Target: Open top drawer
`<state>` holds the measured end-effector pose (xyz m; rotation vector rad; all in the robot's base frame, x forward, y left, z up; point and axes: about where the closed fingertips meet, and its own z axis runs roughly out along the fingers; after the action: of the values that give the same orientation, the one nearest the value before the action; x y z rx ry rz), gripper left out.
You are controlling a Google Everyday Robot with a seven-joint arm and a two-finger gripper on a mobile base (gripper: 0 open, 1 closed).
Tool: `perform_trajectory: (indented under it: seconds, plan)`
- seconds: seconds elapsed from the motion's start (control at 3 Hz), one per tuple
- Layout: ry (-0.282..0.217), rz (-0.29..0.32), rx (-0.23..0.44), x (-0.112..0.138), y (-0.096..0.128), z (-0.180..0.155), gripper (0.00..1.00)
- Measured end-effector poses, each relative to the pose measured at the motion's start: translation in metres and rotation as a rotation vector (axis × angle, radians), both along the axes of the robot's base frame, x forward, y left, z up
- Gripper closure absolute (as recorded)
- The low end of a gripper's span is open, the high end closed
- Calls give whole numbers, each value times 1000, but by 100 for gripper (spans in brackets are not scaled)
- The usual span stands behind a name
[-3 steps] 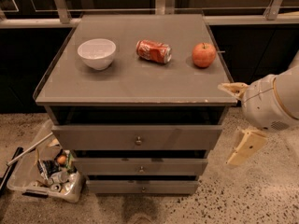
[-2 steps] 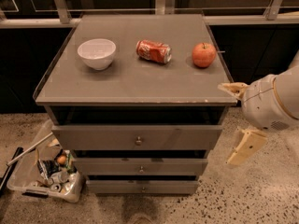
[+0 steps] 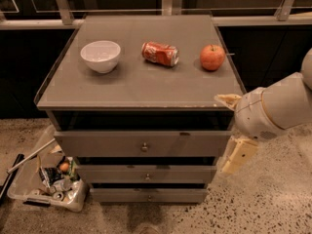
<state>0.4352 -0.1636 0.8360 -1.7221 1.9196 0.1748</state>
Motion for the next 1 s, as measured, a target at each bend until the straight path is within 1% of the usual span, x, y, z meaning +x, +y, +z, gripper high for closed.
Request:
perform_trajectory:
  seconds: [0.67,1.0]
  plan:
    - [-29,0,26,24,4,-40,0]
    - [-30,-6,30,34,7,-61,0]
